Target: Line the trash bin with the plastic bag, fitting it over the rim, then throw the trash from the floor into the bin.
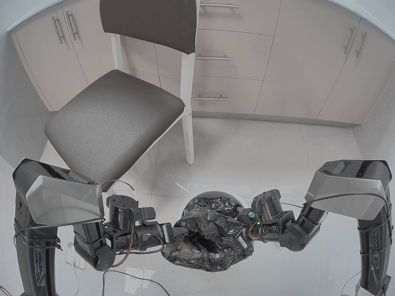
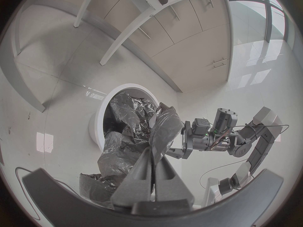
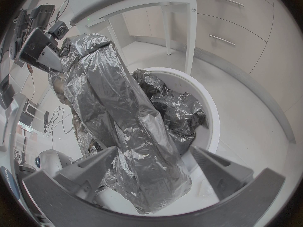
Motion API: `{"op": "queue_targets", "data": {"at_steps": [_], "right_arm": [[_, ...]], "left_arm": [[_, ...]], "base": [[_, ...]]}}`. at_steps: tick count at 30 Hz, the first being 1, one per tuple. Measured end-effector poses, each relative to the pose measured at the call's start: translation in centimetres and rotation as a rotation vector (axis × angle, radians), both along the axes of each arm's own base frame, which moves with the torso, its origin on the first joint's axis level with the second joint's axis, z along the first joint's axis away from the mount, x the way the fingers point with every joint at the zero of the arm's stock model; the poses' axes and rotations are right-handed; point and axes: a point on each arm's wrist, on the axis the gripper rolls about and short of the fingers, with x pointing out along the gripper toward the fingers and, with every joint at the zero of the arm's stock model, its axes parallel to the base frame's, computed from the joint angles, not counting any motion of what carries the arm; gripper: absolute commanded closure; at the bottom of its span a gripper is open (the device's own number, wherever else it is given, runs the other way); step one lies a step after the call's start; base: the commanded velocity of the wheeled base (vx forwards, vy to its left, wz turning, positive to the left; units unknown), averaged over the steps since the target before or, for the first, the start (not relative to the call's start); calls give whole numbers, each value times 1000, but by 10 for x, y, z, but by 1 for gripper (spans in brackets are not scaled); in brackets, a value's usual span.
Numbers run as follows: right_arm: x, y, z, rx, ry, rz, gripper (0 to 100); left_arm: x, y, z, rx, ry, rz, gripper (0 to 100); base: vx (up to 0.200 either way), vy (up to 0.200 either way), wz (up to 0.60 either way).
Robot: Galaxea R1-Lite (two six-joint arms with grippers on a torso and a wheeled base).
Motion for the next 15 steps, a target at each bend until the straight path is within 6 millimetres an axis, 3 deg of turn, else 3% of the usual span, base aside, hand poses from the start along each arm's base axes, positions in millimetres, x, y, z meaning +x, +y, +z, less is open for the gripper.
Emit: {"op": "queue_targets", "data": {"at_steps": [9, 15], "right_arm": [[1, 1, -4, 33, 7, -28, 100], [-3, -3, 5, 93, -13, -63, 100]], "left_arm": [[0, 0, 0, 0, 2, 1, 100], [0, 1, 0, -1, 4, 5, 100]], "base": [[0, 0, 0], [0, 0, 0]]}}
